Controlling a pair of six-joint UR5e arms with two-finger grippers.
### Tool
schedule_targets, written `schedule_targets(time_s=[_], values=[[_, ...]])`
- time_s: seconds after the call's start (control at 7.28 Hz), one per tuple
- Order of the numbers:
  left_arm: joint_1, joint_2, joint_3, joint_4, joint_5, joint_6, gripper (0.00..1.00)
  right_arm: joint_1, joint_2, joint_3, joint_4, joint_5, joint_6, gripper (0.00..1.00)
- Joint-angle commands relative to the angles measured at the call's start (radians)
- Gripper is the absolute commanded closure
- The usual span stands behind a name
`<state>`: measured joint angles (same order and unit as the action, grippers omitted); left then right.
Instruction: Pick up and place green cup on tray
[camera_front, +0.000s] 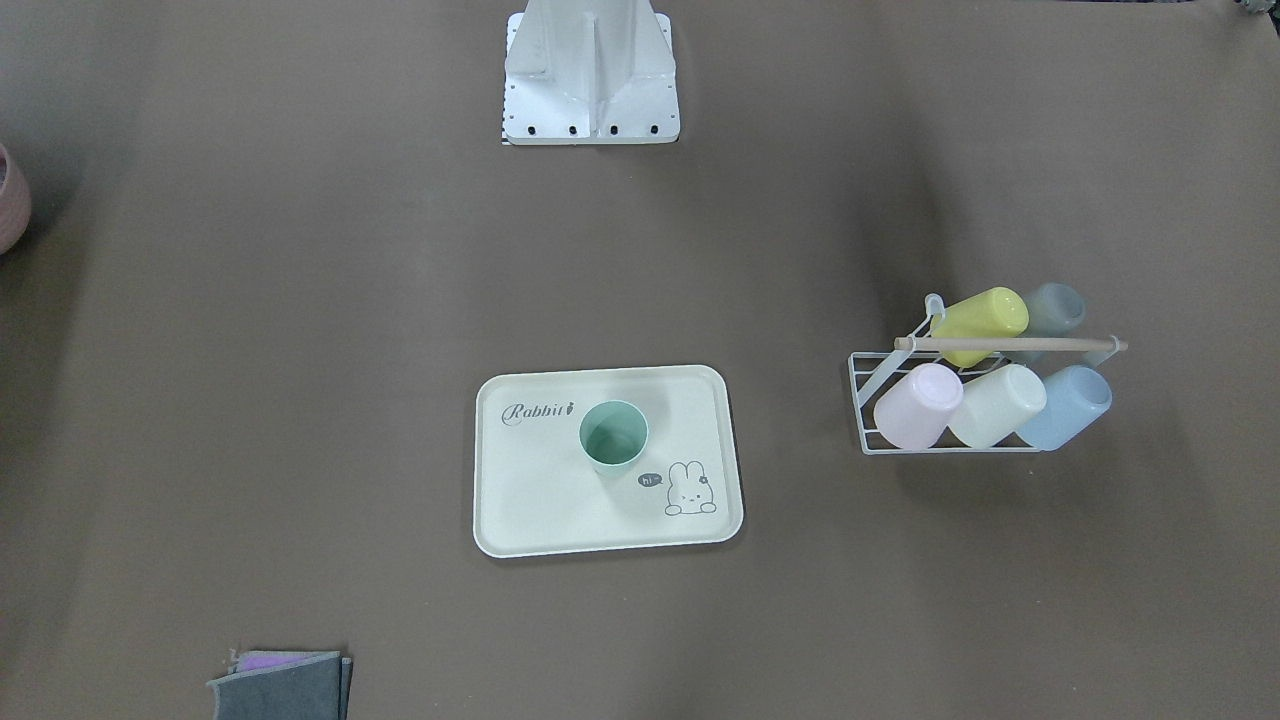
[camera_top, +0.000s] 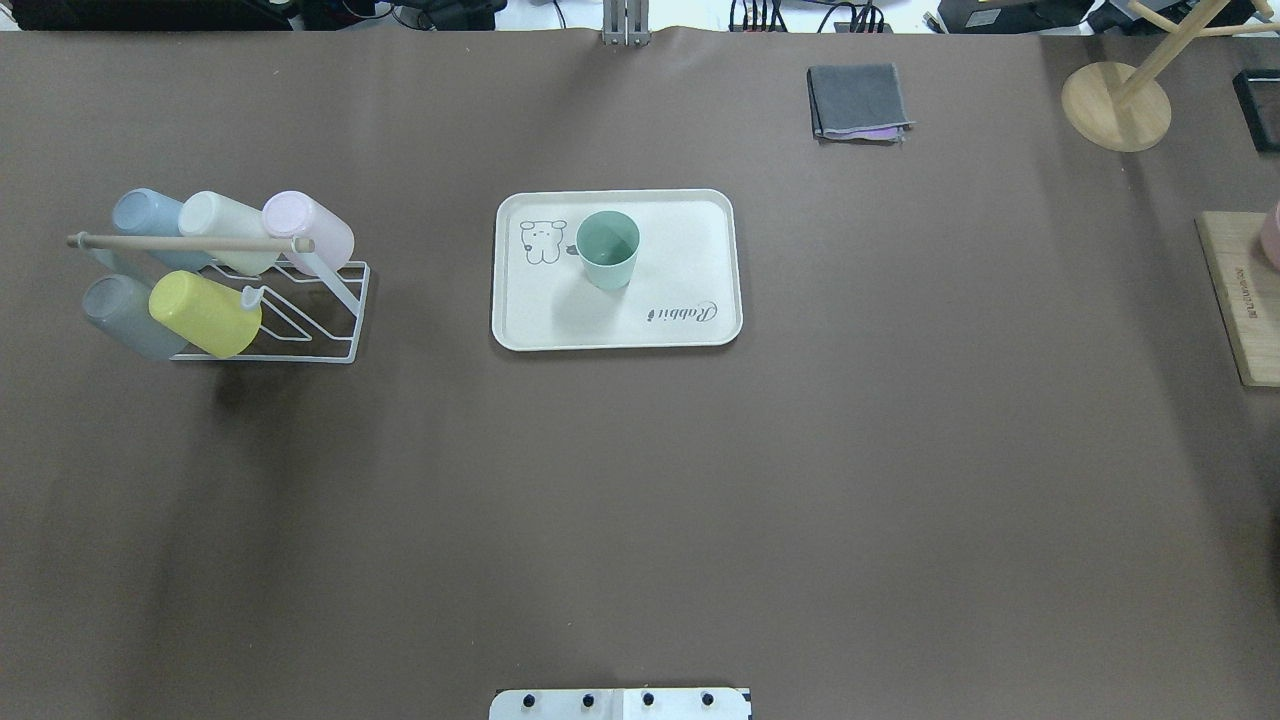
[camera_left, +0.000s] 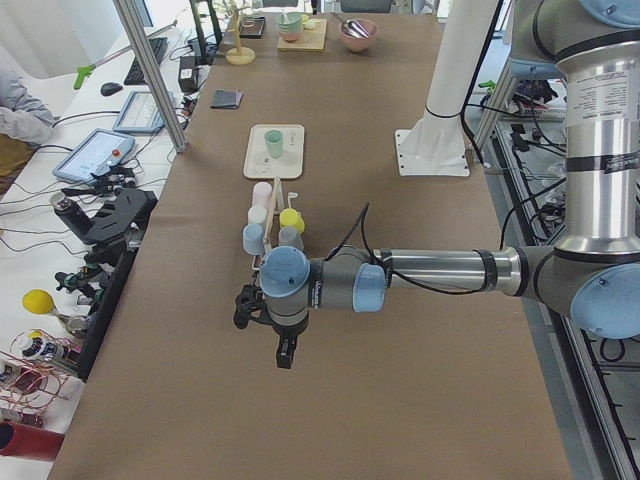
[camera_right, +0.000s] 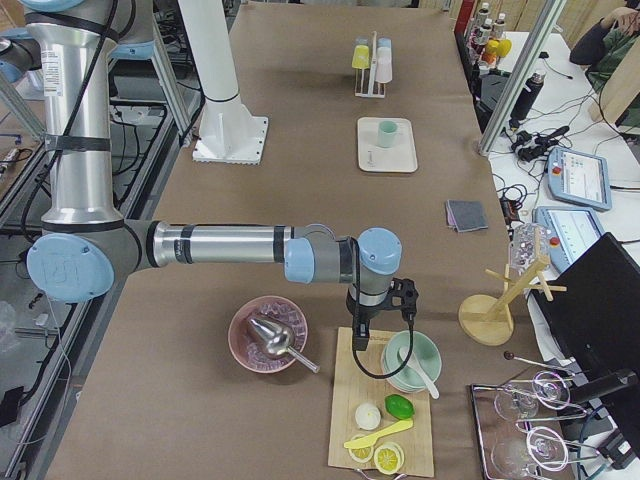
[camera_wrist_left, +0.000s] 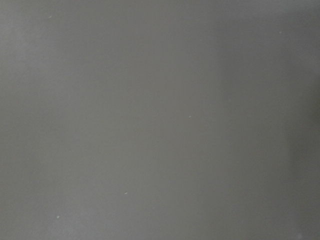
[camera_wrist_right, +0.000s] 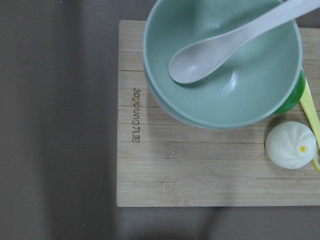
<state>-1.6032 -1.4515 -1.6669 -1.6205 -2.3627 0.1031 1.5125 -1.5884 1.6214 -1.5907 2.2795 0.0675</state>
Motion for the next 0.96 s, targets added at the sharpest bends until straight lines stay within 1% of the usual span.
schedule_targets(time_s=[0.0, 0.27, 0.41, 0.82], values=[[-0.015, 0.019, 0.001, 0.007, 0.0, -0.006, 0.03, 0.0, 0.001, 0.001, 0.0, 0.0, -0.002, 0.0], [-0.015, -0.004, 0.006, 0.008, 0.0, -0.011, 0.03, 0.0, 0.004, 0.0, 0.0, -0.002, 0.0, 0.0], [-0.018, 0.014, 0.027, 0.007, -0.004, -0.01, 0.03, 0.0, 0.002, 0.0, 0.0, -0.003, 0.0, 0.0], [-0.015, 0.013, 0.038, 0.01, -0.004, -0.013, 0.03, 0.0, 0.001, 0.0, 0.0, -0.003, 0.0, 0.0]])
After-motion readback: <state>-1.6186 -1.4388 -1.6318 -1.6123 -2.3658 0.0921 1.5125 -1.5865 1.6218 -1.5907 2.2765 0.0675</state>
